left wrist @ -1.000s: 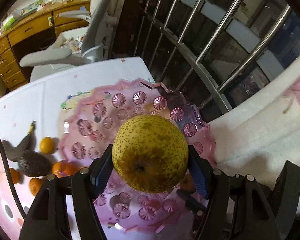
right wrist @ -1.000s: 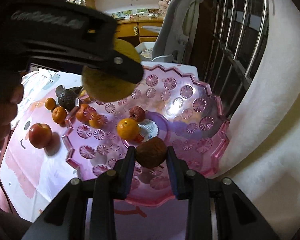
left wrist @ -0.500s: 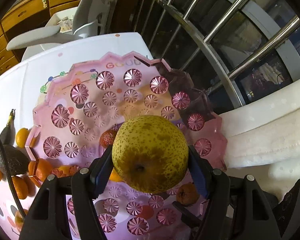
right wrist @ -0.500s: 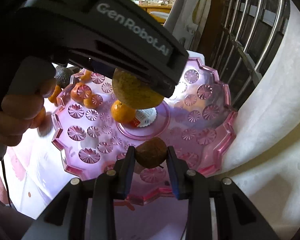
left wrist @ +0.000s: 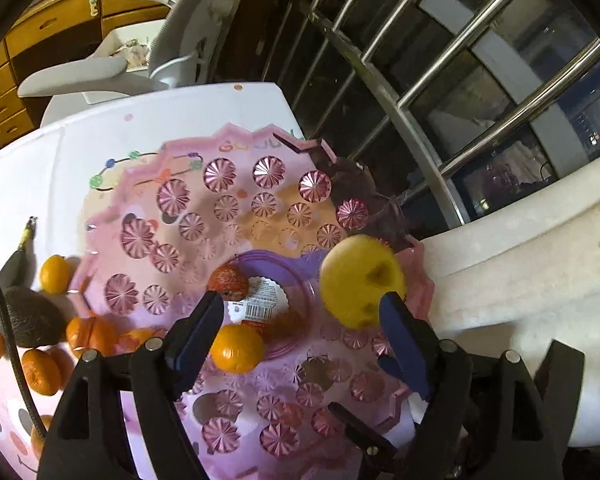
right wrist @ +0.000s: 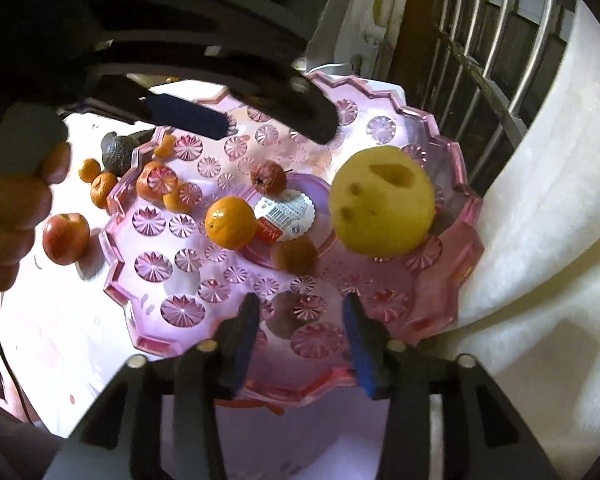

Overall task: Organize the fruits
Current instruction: 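Withdraw both open tools from the pink bowl, then lower right tool to the red apple while left tool lowers to a tangerine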

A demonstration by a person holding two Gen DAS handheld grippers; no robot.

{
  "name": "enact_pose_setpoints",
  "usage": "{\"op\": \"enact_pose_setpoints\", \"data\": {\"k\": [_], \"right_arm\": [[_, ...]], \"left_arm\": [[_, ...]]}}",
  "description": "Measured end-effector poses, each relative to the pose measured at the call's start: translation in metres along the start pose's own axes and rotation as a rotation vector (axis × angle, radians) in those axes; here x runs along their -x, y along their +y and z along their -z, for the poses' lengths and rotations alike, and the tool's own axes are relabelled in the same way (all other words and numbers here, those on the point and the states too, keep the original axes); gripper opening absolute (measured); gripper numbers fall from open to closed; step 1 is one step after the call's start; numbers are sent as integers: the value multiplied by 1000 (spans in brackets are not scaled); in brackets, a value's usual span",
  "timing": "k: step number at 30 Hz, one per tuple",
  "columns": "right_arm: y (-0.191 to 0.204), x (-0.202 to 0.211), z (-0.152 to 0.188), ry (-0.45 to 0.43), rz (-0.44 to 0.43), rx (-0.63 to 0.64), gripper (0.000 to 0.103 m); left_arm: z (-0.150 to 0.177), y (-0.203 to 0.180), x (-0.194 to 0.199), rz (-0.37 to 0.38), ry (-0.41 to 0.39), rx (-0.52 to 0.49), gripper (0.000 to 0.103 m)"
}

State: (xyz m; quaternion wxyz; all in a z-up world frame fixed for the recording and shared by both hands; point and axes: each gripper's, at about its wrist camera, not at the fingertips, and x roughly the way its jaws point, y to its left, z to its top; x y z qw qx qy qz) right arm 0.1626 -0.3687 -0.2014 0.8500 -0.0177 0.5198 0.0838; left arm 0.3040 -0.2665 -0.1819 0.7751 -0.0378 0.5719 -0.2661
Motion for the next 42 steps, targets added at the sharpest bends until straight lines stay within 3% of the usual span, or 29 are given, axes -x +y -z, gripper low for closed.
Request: {"op": "enact_pose_setpoints", "data": {"k": [3,11,25,27,42], "right_arm": [[-1,2,-2,-2,6,-33,60],[5,14,-3,-6,9,-98,61],[40,43,11,-39,-16,-185,61],[49,47,14,-49,-20,-192,65],[121,60,33,-37,89,-237,68]], "left_arm": [[3,7,20,0,-28,13,79],[23,29,66,-59,-75,23,79],[100,84,127,-143,-72,75,79],[110,93,135,-149,-72,79,79],[152,160,194,-179,-71,55,79]]}}
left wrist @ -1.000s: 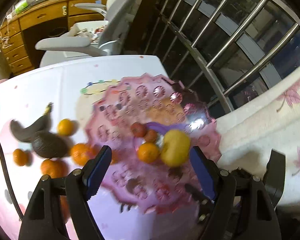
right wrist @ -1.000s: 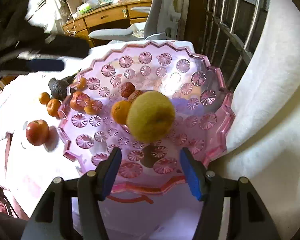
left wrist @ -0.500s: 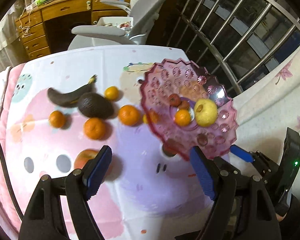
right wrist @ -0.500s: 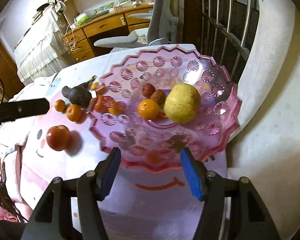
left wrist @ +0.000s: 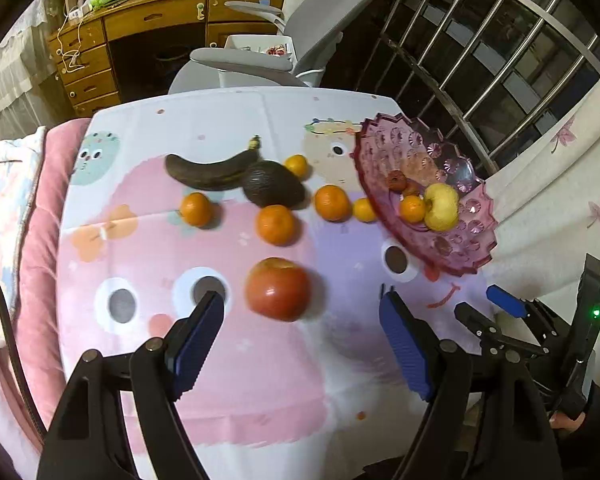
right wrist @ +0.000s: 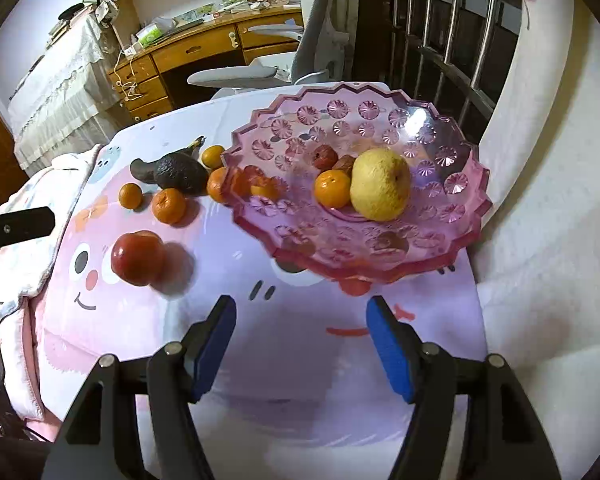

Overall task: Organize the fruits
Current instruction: 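Lower right tool to the red apple while left tool lowers to a tangerine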

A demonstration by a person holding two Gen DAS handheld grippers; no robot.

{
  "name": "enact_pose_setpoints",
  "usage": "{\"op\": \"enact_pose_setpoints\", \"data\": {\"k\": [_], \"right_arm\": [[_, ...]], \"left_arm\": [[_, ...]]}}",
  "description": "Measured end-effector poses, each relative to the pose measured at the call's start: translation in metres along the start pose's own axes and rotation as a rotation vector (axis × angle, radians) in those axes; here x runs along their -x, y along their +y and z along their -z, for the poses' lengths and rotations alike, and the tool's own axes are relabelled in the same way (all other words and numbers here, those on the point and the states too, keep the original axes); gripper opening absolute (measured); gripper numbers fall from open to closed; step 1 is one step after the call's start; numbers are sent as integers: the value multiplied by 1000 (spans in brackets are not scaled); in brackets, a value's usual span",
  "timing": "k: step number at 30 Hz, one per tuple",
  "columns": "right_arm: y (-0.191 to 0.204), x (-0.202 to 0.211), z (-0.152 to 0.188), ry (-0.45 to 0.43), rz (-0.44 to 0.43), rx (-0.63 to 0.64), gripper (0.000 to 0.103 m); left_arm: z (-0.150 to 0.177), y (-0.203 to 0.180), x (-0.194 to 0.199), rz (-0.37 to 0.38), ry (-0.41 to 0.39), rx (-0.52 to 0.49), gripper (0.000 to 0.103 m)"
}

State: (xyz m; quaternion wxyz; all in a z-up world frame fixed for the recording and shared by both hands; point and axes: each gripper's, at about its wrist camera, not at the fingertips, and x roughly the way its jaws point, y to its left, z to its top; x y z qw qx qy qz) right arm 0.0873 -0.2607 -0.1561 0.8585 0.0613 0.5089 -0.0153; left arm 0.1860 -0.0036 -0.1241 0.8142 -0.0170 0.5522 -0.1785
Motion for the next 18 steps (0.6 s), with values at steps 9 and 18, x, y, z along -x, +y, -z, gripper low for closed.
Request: {"op": "enact_pose_setpoints", "data": {"k": [9,18], "right_arm": [[57,8,15,-11,40,-38,68],[109,8,26,-22,53,-83,68]], "left_arm": [[3,49,20,-3,7,-61,79],[-1,89,28,8,28,-135,79]]}}
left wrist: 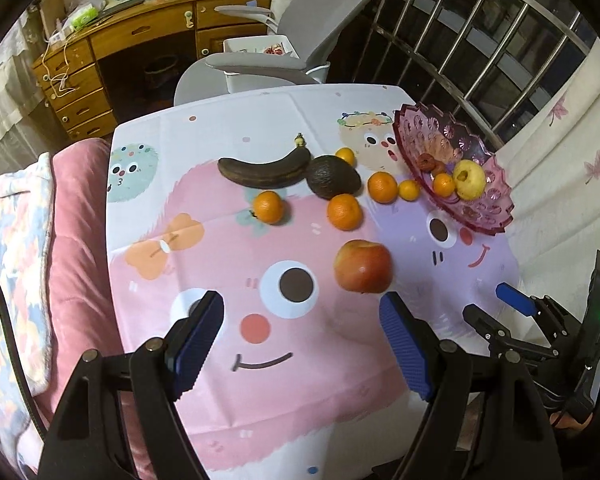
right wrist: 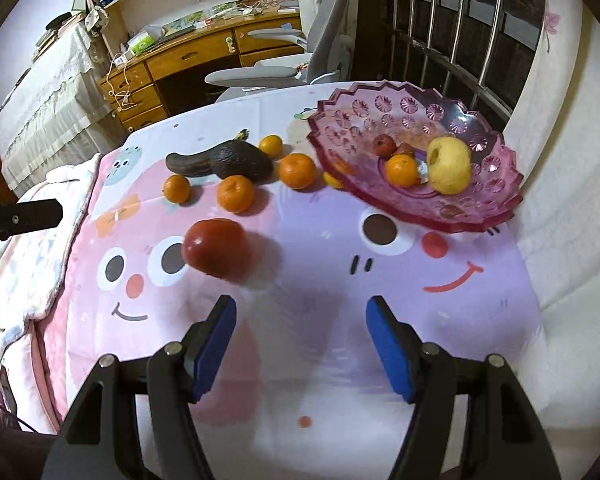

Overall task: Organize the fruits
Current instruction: 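Lower right tool to the red apple while left tool lowers to a tangerine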

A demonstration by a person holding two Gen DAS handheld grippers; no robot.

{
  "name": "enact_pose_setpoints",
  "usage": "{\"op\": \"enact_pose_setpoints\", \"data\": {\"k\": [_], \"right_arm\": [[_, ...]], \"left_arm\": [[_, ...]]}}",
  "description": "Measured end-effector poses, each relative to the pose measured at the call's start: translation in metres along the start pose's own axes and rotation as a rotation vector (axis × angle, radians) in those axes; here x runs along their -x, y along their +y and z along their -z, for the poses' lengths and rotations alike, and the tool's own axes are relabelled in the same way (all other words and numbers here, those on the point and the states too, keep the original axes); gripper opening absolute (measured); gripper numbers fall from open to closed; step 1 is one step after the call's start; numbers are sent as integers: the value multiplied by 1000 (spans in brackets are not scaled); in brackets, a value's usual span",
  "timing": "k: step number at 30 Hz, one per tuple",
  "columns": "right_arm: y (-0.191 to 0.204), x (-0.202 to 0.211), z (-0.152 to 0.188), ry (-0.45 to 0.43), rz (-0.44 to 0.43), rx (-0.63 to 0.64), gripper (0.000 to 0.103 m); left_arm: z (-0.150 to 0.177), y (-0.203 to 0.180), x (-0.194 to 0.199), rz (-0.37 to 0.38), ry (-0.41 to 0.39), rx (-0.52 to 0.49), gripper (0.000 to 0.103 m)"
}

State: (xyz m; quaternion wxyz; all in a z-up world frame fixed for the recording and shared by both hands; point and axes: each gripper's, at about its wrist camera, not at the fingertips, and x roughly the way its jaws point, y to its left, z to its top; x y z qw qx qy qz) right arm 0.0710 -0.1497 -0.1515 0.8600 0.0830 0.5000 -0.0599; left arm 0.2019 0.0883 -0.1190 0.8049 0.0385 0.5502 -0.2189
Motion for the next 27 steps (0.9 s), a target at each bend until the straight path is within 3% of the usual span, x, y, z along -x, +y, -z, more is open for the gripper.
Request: {"op": "enact_pose_setpoints", "data": {"k": [9,15,19,27], "right_arm": [[41,-7,1,32,34,53,68],[61,-13,-3,51,-8,138,68],[69,-18,-12,52,-91,180,68],[77,-45,-28,79,-68,272,68]], "left_arm": [[-15,25,-8,-11,15,-16,79],[-32,29,-23,-21,22,-16,79],[-47,31,-40,-29,31,-8,79],[-74,29,-93,-36,83,14,79]]}}
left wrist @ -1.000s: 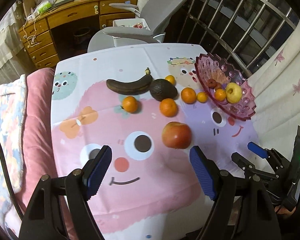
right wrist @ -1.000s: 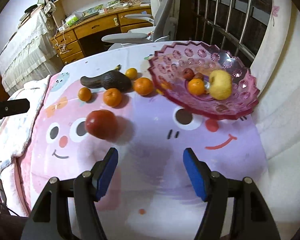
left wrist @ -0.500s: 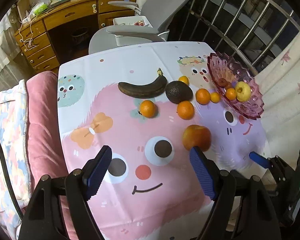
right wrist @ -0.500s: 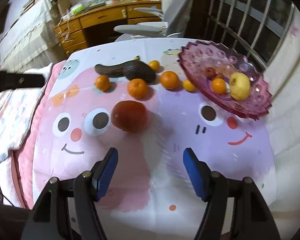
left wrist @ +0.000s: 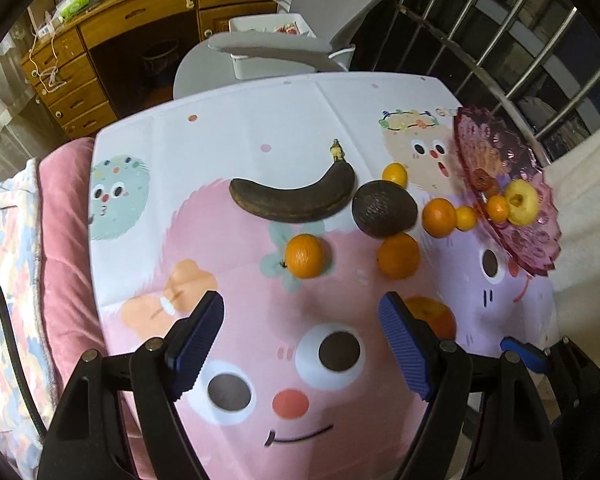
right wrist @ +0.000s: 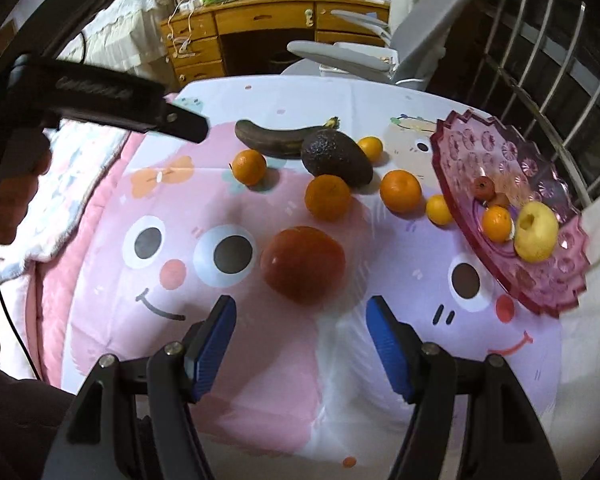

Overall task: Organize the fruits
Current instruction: 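Lower right tool to the red apple while left tool lowers to a tangerine, then close right tool on the red apple while left tool closes on the tangerine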

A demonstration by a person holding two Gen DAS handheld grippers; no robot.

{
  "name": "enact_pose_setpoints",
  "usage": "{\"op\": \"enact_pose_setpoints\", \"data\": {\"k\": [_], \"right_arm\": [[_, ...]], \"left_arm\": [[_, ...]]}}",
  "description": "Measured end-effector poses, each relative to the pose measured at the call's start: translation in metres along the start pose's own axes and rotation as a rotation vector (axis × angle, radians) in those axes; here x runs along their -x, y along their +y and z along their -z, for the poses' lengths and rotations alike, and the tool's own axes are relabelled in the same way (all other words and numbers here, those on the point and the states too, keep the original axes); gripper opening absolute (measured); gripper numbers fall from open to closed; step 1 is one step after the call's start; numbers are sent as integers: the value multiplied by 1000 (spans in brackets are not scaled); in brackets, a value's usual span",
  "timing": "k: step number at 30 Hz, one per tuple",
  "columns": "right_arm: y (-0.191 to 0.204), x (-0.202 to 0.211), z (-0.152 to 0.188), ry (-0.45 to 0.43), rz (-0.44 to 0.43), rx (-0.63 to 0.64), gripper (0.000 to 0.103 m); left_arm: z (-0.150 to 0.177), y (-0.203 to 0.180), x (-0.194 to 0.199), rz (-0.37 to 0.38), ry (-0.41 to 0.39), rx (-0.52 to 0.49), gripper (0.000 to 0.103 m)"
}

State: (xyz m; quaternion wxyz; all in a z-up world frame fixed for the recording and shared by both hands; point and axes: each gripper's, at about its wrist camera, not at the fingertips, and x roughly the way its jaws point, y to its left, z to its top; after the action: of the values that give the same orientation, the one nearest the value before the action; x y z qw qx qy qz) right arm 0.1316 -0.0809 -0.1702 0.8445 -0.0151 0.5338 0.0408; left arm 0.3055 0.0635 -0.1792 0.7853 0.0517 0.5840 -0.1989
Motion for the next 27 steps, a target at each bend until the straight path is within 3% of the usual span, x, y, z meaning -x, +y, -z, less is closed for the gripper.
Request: {"op": "enact_pose_setpoints", "data": {"k": [15,27], "right_arm": [[-22,-54,-12,36,-139,-28,68],[-30,-78,-22,10,-240,-99,69]], "left_arm": [[-22,-3,-82,21,65,52,77],[-26,-4,-108,65,106,83,53]]}}
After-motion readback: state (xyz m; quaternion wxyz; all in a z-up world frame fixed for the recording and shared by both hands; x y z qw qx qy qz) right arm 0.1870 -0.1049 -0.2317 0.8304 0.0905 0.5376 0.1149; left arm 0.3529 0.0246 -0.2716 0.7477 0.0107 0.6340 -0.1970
